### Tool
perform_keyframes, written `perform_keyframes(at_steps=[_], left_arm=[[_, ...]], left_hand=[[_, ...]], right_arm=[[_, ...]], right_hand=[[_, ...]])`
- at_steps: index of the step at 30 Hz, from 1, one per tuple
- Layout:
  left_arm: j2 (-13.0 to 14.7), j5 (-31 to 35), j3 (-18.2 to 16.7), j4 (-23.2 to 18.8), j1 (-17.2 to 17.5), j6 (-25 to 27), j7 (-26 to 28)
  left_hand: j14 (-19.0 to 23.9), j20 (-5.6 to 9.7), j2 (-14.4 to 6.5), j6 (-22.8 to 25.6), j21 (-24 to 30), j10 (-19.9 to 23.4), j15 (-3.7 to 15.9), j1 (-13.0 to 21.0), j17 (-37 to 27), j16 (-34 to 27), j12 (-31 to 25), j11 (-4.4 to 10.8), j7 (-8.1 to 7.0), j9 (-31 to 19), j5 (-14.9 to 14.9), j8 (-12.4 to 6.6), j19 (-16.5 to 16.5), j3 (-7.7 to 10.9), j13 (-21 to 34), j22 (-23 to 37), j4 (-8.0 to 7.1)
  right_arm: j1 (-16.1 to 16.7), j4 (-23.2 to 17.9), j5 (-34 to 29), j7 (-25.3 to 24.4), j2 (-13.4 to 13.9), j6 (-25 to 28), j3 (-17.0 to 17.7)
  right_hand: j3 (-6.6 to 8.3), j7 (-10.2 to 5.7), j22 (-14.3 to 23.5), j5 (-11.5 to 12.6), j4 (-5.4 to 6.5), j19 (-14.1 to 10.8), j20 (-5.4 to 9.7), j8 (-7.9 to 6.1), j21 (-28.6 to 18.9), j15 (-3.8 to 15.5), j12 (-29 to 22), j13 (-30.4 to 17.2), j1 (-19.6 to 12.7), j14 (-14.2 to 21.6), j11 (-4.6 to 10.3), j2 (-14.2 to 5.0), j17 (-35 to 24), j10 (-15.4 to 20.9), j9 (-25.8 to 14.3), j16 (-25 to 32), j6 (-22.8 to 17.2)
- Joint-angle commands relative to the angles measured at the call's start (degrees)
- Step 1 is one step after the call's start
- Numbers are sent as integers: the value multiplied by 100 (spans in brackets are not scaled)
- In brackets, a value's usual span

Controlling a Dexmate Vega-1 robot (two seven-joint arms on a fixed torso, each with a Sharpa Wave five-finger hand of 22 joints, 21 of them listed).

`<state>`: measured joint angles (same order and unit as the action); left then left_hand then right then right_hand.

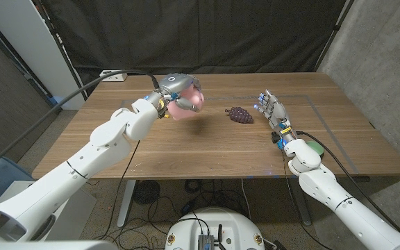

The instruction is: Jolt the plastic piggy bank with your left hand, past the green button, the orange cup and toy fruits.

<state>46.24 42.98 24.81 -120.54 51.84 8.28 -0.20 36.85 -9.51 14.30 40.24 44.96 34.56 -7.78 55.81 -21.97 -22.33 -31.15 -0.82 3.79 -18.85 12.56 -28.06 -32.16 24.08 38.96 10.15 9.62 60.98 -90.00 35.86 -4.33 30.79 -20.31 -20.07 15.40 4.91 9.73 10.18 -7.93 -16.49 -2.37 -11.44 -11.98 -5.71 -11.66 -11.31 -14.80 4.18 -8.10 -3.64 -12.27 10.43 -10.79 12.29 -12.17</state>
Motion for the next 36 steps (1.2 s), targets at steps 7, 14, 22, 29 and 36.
perform_keyframes(at_steps=[7, 14, 22, 29, 36], left_arm=[[362, -652, -85, -116, 83, 160, 218], [548, -809, -116, -236, 48, 388, -45], [709, -916, -113, -312, 42, 527, -167], [859, -1072, -206, -342, 183, 576, -101], [931, -1275, -249, -229, 268, 502, 24]], left_hand=[[1176, 846, -2150, 76, 71, 519, 1410, 2070, -9, -28, -14, 337, 23, -3, 46, 30, -852, 59, 229, 16, -8], [1186, 843, -2141, 84, 85, 537, 1413, 2066, -18, -32, 7, 328, 27, 4, 45, 41, -846, 58, 221, 15, -4], [1183, 840, -2150, 88, 105, 541, 1388, 2054, -8, -14, 23, 327, 24, 12, 47, 56, -856, 69, 233, 14, -10], [1194, 838, -2150, 115, 117, 551, 1388, 2050, -15, -17, 29, 321, 30, 15, 48, 56, -854, 74, 249, 12, -8], [1219, 837, -2140, 132, 134, 574, 1412, 2047, -25, -28, 43, 324, 34, 10, 45, 58, -857, 70, 254, 11, -2]], right_arm=[[-2, -51, -63, -47, 14, 3, 3], [18, -57, -43, -60, 1, 8, 4], [48, -97, -43, -96, 6, 26, 12], [36, -103, -92, -82, 22, 37, -20], [47, -131, -78, -113, 13, 73, -24]], right_hand=[[-23, 52, 24, -3, 1, -48, 23, 9, 21, 25, -5, -13, -29, 0, 12, -28, -9, 22, -19, -2, -35], [-25, 52, 24, -4, 0, -55, 28, 9, 25, 25, -6, -13, -34, 4, 19, -31, -9, 27, -19, -2, -36], [-30, 48, 24, -5, 2, -64, 32, 7, 29, 31, -10, -13, -36, 20, 11, -32, -9, 41, -19, 3, -42], [-32, 58, 24, -6, 2, -79, 16, 7, 29, 28, -12, -13, -39, 26, 0, -35, -9, 48, -19, 4, -45], [-34, 48, 24, -6, 4, -77, 28, 7, 36, 33, -9, -13, -41, 27, 6, -43, -10, 46, -20, 3, -47]])
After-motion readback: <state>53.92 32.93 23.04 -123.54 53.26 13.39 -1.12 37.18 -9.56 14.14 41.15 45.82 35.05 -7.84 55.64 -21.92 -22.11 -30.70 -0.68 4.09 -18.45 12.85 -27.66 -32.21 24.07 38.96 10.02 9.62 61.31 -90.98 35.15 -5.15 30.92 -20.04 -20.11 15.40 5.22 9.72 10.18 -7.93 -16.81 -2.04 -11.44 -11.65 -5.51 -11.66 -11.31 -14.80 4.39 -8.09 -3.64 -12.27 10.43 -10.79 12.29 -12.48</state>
